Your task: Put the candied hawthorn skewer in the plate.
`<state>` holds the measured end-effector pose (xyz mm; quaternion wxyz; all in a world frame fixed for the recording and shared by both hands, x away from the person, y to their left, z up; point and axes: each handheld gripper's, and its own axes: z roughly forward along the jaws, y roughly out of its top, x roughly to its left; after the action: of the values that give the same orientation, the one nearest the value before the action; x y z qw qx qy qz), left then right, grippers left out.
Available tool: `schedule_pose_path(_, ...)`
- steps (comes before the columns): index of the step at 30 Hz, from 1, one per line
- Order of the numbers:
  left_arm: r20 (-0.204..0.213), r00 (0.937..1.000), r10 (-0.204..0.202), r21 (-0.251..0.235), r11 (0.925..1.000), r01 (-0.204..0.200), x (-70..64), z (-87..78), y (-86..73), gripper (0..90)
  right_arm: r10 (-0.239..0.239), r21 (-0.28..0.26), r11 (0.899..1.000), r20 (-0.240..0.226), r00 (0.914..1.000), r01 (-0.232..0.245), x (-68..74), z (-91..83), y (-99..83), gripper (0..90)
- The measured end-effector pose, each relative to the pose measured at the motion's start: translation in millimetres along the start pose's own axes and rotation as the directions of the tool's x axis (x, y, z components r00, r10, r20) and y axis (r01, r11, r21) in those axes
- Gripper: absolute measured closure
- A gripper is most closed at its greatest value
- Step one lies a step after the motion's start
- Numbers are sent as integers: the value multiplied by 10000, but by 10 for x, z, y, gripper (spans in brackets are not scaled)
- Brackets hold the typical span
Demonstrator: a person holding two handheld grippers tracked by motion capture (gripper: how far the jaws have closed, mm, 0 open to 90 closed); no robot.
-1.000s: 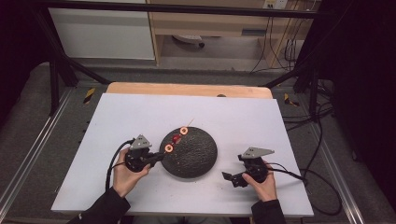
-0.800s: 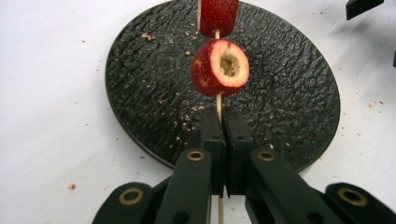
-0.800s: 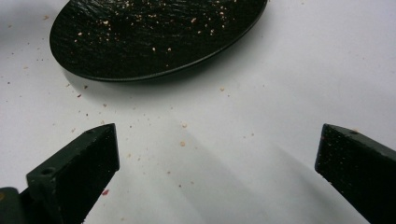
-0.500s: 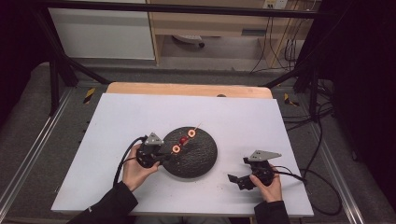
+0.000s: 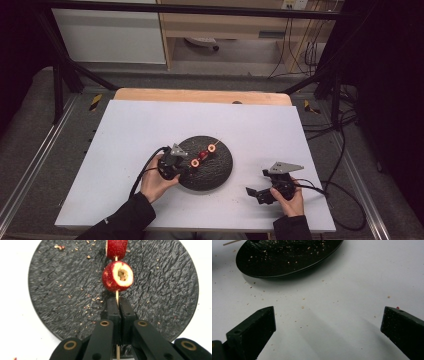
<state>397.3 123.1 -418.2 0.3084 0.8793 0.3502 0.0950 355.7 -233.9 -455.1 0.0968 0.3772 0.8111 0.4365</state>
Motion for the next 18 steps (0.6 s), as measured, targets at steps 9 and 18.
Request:
schedule_pose_path(9,-219,9998,-29,413,9991,38,2,78,5,882,138,-90,9999,-20,9999,-138,-11,-15,-6,6)
schedule_pose_path(18,-289,9996,61,364,9993,-51,-10,83,2,872,157,-74,9998,-8,9999,-157,-11,-10,-6,6)
